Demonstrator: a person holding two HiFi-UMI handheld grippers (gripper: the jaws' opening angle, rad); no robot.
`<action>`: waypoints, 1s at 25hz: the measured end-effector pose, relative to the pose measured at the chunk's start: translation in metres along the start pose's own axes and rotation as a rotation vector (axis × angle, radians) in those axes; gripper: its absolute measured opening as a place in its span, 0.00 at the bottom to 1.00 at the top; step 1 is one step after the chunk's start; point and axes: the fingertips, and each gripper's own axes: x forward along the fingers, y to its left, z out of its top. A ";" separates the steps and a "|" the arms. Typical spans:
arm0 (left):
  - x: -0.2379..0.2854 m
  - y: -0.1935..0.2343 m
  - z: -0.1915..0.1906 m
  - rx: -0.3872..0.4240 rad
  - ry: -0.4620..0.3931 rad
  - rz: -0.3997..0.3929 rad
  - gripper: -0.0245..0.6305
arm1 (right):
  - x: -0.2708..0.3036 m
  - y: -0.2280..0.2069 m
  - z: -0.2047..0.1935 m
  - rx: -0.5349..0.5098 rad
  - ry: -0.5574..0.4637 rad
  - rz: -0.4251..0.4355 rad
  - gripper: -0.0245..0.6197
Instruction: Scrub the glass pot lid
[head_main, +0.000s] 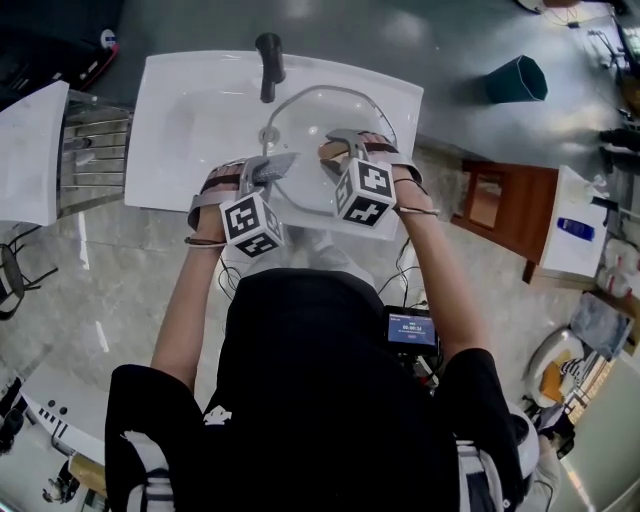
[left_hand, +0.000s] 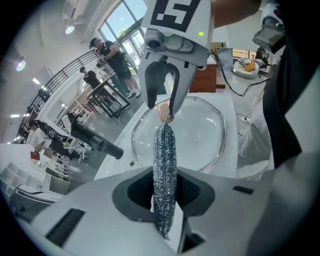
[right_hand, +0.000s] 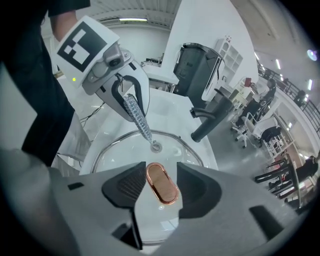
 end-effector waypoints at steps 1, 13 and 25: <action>-0.003 0.004 0.002 -0.010 -0.008 0.007 0.15 | -0.005 -0.002 0.002 0.013 -0.007 -0.009 0.32; -0.063 0.054 0.056 -0.196 -0.226 0.083 0.15 | -0.083 -0.045 0.019 0.193 -0.101 -0.277 0.04; -0.168 0.134 0.139 -0.322 -0.520 0.267 0.15 | -0.206 -0.108 0.053 0.426 -0.383 -0.543 0.04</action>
